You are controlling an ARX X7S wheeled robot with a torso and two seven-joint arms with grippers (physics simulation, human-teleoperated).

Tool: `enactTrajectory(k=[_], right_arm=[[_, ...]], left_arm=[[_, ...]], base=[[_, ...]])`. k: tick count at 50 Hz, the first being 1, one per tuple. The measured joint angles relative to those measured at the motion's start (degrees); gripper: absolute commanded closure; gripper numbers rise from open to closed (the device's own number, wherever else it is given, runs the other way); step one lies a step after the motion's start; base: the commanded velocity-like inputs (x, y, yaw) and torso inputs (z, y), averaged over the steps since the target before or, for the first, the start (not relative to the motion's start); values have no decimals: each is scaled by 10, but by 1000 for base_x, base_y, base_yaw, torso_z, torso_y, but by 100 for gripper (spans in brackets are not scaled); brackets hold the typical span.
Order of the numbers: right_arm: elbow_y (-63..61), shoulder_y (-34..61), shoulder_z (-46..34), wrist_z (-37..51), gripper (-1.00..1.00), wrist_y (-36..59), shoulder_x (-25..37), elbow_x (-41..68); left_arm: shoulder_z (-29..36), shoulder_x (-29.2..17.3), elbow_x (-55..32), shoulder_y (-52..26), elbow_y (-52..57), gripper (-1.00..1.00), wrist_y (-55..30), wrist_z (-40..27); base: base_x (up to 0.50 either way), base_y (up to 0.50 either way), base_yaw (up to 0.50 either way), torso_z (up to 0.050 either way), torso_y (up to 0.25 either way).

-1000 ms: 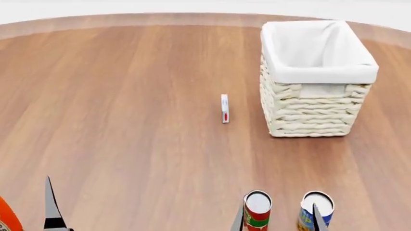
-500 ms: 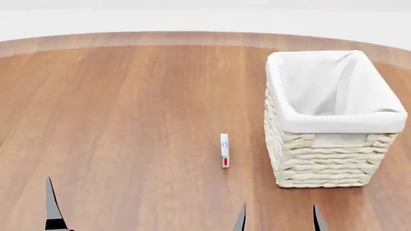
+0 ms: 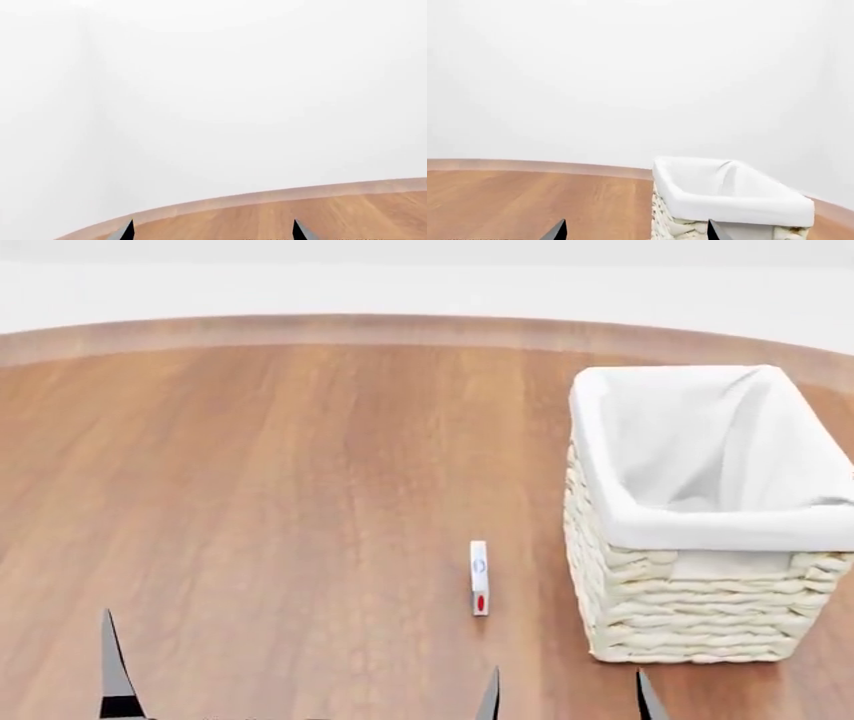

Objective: Pick up the ketchup, and put it in the basket.

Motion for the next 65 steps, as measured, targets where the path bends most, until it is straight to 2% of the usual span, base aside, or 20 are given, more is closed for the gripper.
enactTrajectory(k=[21,39,54,65], right_arm=[[6,2,-5,6,-100,-4,7,14],[12,4,-10,10,-100,-9,12,22],[22,6,-18,13,-100,-11,15,27],[28,8,-21,17,-100,-11,17,31]], left_arm=[[5,-7,-2,0,-2,-100,1,-8],[9,-21,-12,7,0,-100,0,-4],[-9,-68,-32,121,8,-100,60,9],[-24,-83,-49,204,-18,-100,117,-2]], base=[[0,0,488,0,0],[0,0,3,0,0],[0,0,0,0,0],[0,0,0,0,0]])
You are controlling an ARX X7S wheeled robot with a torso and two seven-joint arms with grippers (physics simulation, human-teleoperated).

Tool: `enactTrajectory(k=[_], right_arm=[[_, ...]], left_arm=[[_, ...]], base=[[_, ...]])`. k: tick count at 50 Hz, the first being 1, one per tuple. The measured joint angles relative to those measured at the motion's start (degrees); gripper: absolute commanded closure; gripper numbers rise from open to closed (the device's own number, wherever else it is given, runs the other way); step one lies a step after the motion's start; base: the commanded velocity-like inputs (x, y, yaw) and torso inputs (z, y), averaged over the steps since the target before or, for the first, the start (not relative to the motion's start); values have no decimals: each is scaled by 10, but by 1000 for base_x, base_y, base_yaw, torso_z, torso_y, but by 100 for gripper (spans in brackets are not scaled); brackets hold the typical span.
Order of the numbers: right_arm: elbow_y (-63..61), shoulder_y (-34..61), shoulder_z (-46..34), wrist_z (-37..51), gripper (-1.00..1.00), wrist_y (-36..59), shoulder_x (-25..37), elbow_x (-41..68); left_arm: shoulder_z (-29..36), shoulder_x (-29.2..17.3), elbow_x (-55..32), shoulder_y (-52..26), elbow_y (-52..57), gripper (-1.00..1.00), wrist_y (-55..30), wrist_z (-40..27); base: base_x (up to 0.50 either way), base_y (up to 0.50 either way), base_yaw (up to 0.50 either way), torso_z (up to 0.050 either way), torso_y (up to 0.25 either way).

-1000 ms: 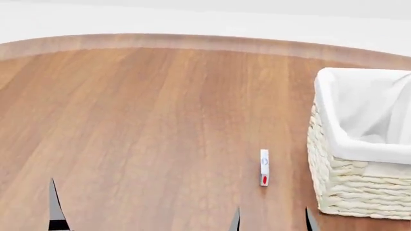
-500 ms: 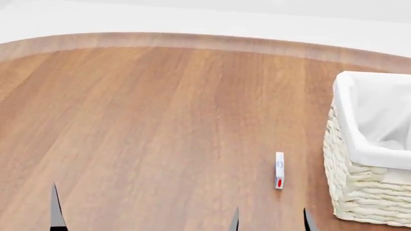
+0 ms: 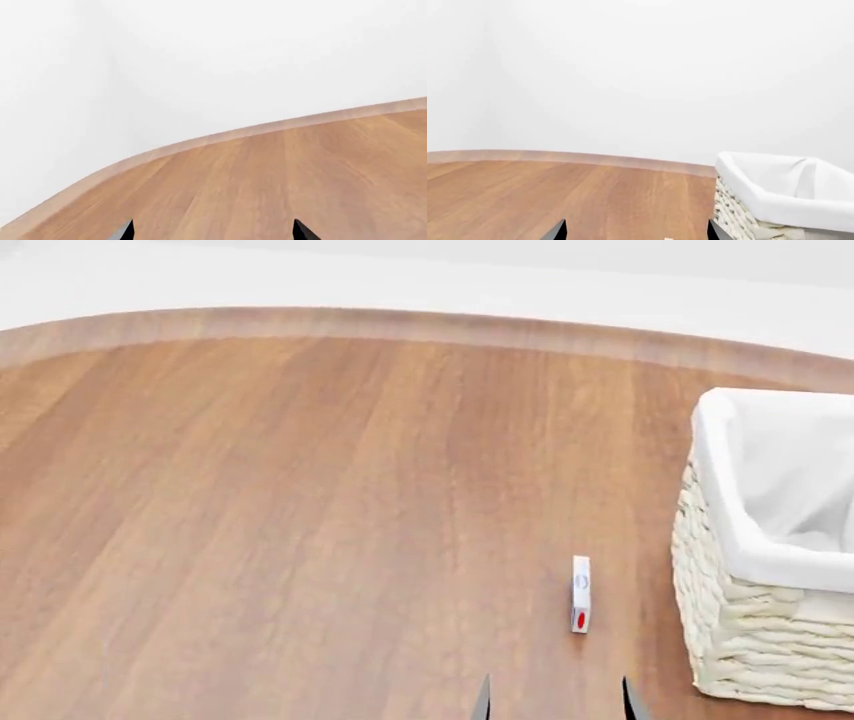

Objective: Pick up the ketchup, and put it in the basket.

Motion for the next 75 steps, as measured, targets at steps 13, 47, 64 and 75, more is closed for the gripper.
enactTrajectory(k=[13,47,64,75], right_arm=[[3,2,-3,4,-100,0,3,6],[15,8,-15,13,-100,-3,10,18],[32,12,-18,18,-100,-11,15,23],[42,15,-20,20,-100,-15,17,25]], left_arm=[[-16,-15,-44,56,-55,-100,56,4],[-61,-19,-101,3,-336,-100,195,24],[-39,-7,-164,-62,-424,-100,216,98],[-37,-4,-174,-83,-443,-100,223,109]], base=[[0,0,0,0,0],[0,0,0,0,0],[0,0,0,0,0],[0,0,0,0,0]])
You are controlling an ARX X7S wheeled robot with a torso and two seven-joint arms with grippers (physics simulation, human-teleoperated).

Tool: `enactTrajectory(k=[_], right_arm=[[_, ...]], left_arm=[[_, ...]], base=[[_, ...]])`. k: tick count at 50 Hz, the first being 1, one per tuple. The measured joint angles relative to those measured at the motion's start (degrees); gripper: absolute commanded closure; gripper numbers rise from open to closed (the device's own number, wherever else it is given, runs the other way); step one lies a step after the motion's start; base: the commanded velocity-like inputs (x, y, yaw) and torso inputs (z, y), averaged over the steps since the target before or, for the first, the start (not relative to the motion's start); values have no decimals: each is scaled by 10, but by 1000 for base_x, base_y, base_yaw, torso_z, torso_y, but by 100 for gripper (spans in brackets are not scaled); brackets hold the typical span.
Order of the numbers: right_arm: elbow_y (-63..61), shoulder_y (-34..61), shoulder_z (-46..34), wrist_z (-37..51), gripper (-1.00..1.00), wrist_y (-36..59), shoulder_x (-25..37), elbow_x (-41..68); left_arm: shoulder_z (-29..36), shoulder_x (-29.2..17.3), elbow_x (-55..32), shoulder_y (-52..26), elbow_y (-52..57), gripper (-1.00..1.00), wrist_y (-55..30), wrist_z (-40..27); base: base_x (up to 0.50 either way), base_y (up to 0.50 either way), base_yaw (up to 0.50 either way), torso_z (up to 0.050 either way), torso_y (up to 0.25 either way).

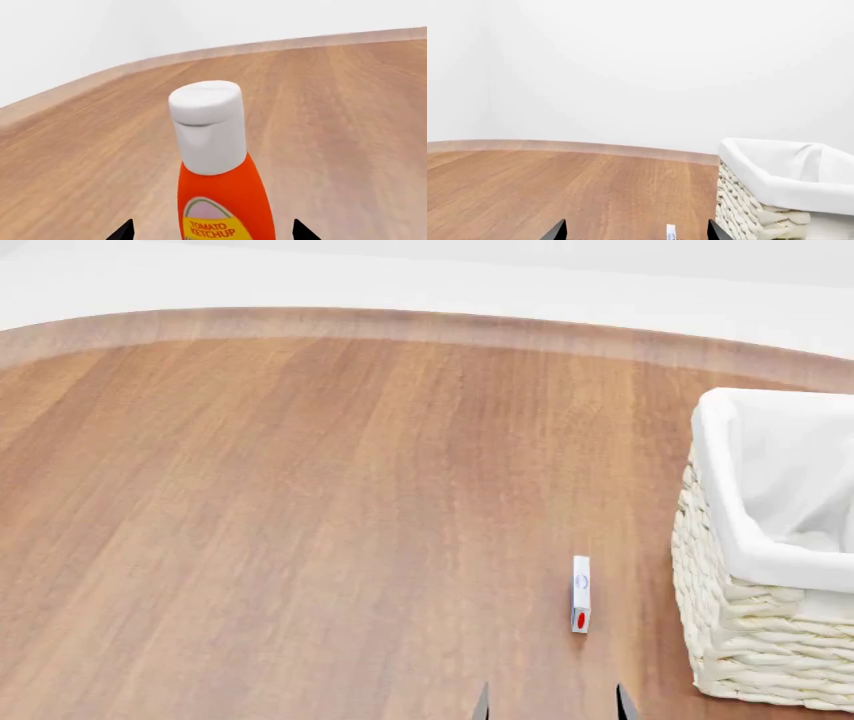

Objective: Pick up the ketchup, and put it in the basket.

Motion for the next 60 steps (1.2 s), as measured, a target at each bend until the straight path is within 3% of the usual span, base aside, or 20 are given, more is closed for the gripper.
enactTrajectory(k=[34,60], right_arm=[[4,3,-9,7,-100,-4,8,7],[4,4,-16,12,-100,-5,13,12]], left_arm=[[8,21,-8,-64,-84,-100,27,20],[11,53,10,-158,-275,-100,113,46]], base=[[0,0,0,0,0],[0,0,0,0,0]])
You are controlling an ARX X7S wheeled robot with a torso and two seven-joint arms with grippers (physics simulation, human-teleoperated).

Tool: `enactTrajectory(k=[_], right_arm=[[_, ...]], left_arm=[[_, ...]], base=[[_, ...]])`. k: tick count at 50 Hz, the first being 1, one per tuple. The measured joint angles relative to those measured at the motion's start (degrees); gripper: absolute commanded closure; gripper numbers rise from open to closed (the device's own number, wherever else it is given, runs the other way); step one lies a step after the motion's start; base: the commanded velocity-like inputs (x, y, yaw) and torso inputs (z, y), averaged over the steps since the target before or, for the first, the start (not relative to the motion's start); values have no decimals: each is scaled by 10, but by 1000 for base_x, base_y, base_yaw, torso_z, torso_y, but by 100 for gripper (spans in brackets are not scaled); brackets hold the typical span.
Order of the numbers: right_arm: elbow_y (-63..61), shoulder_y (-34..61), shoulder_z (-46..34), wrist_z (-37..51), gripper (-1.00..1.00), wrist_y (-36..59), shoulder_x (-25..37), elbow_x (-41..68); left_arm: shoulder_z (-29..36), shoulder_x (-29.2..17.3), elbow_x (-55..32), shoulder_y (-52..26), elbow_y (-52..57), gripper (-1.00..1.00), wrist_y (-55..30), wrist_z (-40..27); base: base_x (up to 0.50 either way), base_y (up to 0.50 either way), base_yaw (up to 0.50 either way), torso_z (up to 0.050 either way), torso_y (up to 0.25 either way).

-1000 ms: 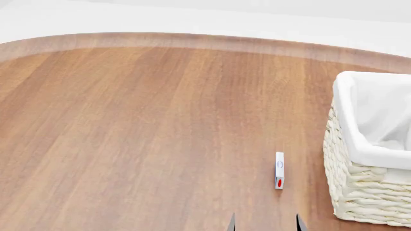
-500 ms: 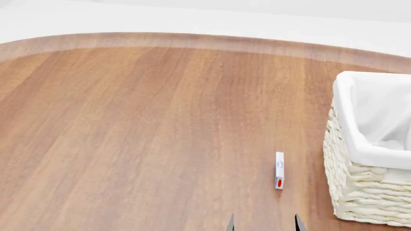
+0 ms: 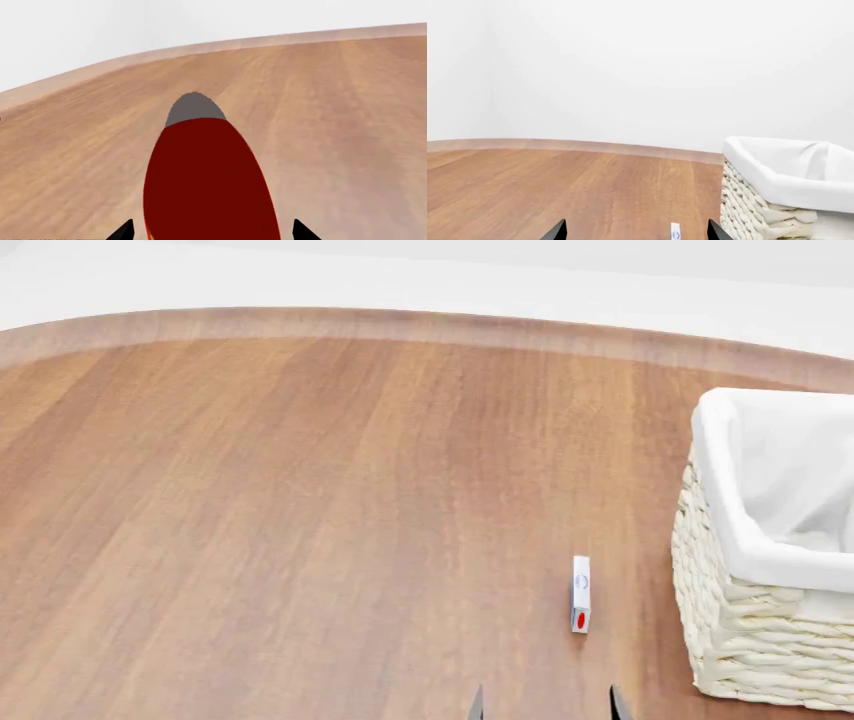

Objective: Pick up the ketchup, and put it in the basket.

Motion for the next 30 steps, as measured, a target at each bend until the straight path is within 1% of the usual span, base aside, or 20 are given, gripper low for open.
enactTrajectory(k=[14,15,24,30], right_arm=[[2,1,-3,3,-100,-1,2,2],[2,1,-3,3,-100,-1,3,3],[3,2,-5,4,-100,-2,4,5],[4,3,-6,5,-100,-3,5,6]], left_arm=[[-6,16,2,-61,-131,-100,61,20],[-6,17,2,-65,-139,100,64,20],[-16,24,10,-87,-185,100,90,21],[-19,24,10,-86,-180,100,85,19]], base=[[0,0,0,0,0],[0,0,0,0,0],[0,0,0,0,0],[0,0,0,0,0]])
